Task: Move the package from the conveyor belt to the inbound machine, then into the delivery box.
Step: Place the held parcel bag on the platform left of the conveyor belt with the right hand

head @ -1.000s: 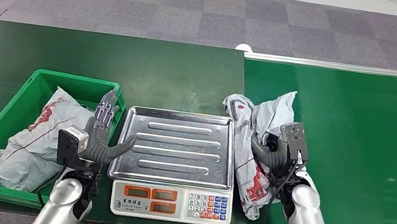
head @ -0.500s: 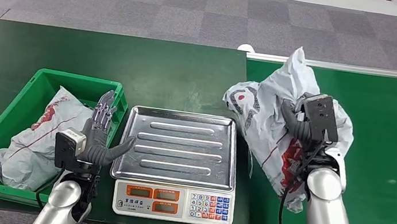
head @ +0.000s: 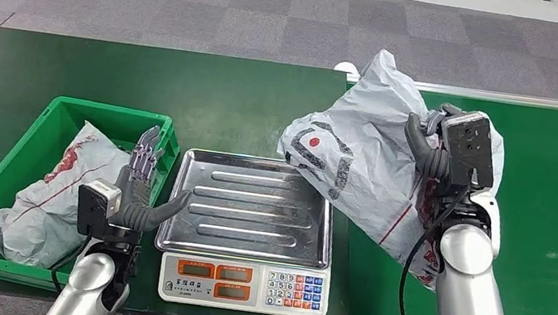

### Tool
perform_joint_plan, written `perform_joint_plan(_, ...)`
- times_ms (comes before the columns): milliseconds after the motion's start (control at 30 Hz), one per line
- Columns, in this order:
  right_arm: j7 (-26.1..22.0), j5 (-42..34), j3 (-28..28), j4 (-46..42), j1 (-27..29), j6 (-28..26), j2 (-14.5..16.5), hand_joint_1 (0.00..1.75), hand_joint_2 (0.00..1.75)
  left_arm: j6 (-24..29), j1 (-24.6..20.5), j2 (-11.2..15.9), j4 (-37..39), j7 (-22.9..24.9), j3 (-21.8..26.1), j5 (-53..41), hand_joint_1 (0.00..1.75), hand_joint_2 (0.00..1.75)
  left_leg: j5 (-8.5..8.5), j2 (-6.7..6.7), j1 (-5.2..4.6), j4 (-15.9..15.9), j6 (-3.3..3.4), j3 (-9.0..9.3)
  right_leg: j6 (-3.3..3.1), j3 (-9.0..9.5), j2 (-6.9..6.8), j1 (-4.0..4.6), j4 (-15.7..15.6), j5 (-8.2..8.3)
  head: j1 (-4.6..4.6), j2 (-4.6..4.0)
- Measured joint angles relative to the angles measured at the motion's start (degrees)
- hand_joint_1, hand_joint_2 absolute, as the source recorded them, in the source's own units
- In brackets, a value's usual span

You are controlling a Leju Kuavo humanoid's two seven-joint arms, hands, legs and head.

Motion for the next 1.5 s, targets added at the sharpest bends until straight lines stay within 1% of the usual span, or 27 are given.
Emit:
perform_joint_plan(133, 1.31, -2.29, 3.99, 3.18, -4.58, 3.70, 0.66, 1.75, 1.75, 0.13, -1.74, -0.54, 1.37, -0.20, -0.15, -0.14, 0.00, 1.75, 0.04, 0.01, 0.00, 0.00, -0.01, 0.00, -0.01, -0.02, 0.01, -0.02, 0.04, 0.03, 0.01, 0.00)
perform_joint_plan(200, 1.51, -3.72, 7.00, 5.69, -6.75, 5.61, 1.88, 1.75, 1.75, 0.27, -2.78, -0.76, 2.43, -0.43, -0.28, -0.09, 0.00, 1.75, 0.08, 0.01, 0.00, 0.00, -0.05, 0.00, -0.03, -0.07, 0.02, -0.03, 0.09, 0.05, 0.00, 0.00)
perform_joint_plan(367, 2.11, -6.24, 15.33, 11.46, -11.27, 7.28, 5.42, 1.75, 1.75, 0.83, -4.67, -1.26, 4.18, -0.62, -0.72, 0.37, 0.00, 1.75, 0.17, -0.03, 0.01, 0.00, -0.10, -0.04, -0.06, -0.16, -0.01, -0.02, 0.18, 0.05, -0.01, 0.00)
perform_joint_plan(567, 3.06, -8.18, 22.24, 15.68, -13.02, 8.11, 8.81, 1.75, 1.75, 1.72, -5.53, -1.73, 4.69, -0.04, -0.75, 0.44, 0.00, 1.75, 0.18, -0.04, 0.00, -0.01, -0.11, -0.09, -0.06, -0.22, -0.02, -0.02, 0.21, 0.05, -0.01, 0.00)
perform_joint_plan(733, 3.27, -8.69, 24.73, 17.27, -13.44, 7.82, 9.68, 1.75, 1.75, 1.89, -5.50, -1.78, 4.69, 0.02, -0.76, 0.44, 0.00, 1.75, 0.18, -0.08, -0.02, 0.00, -0.11, -0.12, -0.06, -0.21, -0.06, -0.04, 0.20, 0.05, -0.01, 0.00)
perform_joint_plan(767, 3.27, -8.70, 24.98, 17.47, -13.52, 7.78, 9.74, 1.70, 1.75, 1.89, -5.50, -1.78, 4.69, 0.02, -0.75, 0.44, 0.00, 1.75, 0.19, -0.08, -0.03, 0.00, -0.11, -0.12, -0.06, -0.22, -0.06, -0.04, 0.20, 0.05, -0.01, 0.00)
perform_joint_plan(867, 3.28, -8.88, 25.50, 17.86, -13.65, 7.53, 9.81, 0.39, 1.75, 1.93, -5.49, -1.78, 4.69, 0.04, -0.75, 0.42, 0.00, 1.75, 0.20, -0.08, -0.06, 0.01, -0.09, -0.12, -0.05, -0.22, -0.06, -0.05, 0.20, 0.06, -0.01, 0.00)
perform_joint_plan(900, 3.30, -9.01, 25.60, 17.93, -13.67, 7.39, 9.81, 0.00, 1.75, 1.95, -5.48, -1.78, 4.69, 0.07, -0.75, 0.40, 0.00, 1.75, 0.20, -0.09, -0.06, 0.01, -0.09, -0.12, -0.05, -0.22, -0.06, -0.05, 0.20, 0.06, -0.01, 0.00)
perform_joint_plan(1033, 3.40, -10.26, 25.77, 18.19, -13.66, 7.07, 9.59, 0.00, 1.75, 1.98, -5.46, -1.78, 4.65, 0.44, -0.75, 0.31, 0.00, 1.75, 0.20, -0.08, -0.06, 0.01, -0.09, -0.12, -0.06, -0.24, -0.06, -0.05, 0.20, 0.06, -0.02, 0.00)
perform_joint_plan(1133, 3.23, -12.31, 25.77, 18.23, -13.48, 7.35, 8.88, 0.00, 1.75, 1.97, -5.46, -1.78, 4.65, 0.60, -0.75, 0.21, 0.00, 1.75, 0.20, -0.08, -0.06, 0.01, -0.09, -0.11, -0.06, -0.25, -0.06, -0.05, 0.20, 0.06, -0.02, 0.00)
perform_joint_plan(1267, 3.05, -13.26, 25.76, 18.21, -13.08, 7.45, 7.95, 0.00, 0.00, 1.96, -5.47, -1.78, 4.65, 0.64, -0.74, 0.15, 0.00, 1.75, 0.20, -0.07, -0.06, 0.01, -0.09, -0.11, -0.06, -0.25, -0.05, -0.05, 0.19, 0.06, -0.02, 0.00)
perform_joint_plan(1400, 3.16, -13.61, 25.44, 18.21, -12.41, 6.36, 6.92, 0.00, 0.00, 1.86, -5.47, -1.75, 4.65, 0.92, -0.75, -0.12, 0.00, 1.75, 0.20, -0.08, -0.06, 0.01, -0.09, -0.11, -0.05, -0.25, -0.06, -0.05, 0.18, 0.06, -0.02, 0.00)
perform_joint_plan(1500, 2.84, -15.39, 24.30, 18.21, -11.11, 6.51, 5.95, 0.00, 0.00, 1.68, -5.48, -1.68, 4.65, 1.06, -0.76, -0.22, 0.00, 1.75, 0.20, -0.08, -0.07, 0.02, -0.09, -0.11, -0.05, -0.24, -0.06, -0.06, 0.18, 0.06, -0.01, 0.00)
